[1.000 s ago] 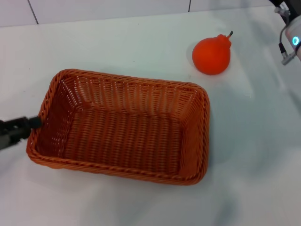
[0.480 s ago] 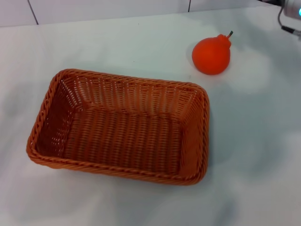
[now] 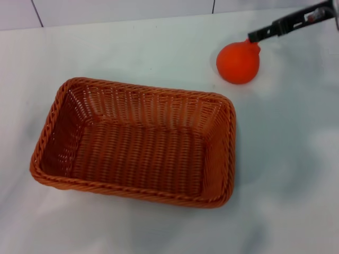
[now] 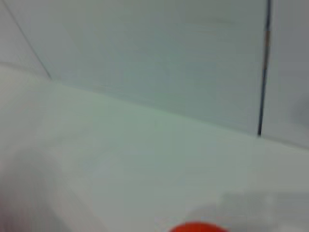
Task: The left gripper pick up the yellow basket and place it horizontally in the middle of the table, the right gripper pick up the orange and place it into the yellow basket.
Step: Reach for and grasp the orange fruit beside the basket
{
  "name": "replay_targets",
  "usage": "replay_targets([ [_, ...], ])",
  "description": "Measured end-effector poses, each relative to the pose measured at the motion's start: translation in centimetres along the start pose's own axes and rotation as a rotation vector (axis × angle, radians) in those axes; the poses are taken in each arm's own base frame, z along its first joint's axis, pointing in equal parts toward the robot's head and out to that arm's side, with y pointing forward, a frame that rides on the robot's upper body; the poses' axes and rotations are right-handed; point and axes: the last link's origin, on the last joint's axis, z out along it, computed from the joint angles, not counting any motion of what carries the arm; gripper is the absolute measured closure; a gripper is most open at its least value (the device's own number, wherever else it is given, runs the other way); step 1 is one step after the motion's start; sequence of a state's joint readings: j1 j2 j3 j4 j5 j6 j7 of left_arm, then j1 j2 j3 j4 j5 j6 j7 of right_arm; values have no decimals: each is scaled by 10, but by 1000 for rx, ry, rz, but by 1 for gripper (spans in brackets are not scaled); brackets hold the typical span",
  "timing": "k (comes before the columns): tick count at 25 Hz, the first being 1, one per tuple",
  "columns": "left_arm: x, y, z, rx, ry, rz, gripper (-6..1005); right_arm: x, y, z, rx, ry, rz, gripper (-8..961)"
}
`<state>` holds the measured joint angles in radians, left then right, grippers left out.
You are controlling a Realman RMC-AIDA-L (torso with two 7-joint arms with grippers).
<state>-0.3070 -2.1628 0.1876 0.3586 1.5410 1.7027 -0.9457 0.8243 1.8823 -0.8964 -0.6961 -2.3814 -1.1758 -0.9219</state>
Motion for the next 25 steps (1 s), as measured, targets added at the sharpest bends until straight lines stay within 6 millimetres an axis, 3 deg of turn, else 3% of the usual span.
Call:
replay_targets([
  [13, -6, 8, -7, -19, -15, -37, 459, -13, -34, 58, -76, -126, -128, 51],
  [25, -12, 15, -9, -46, -25, -71, 460, -15, -41, 66, -79, -111, -130, 517],
])
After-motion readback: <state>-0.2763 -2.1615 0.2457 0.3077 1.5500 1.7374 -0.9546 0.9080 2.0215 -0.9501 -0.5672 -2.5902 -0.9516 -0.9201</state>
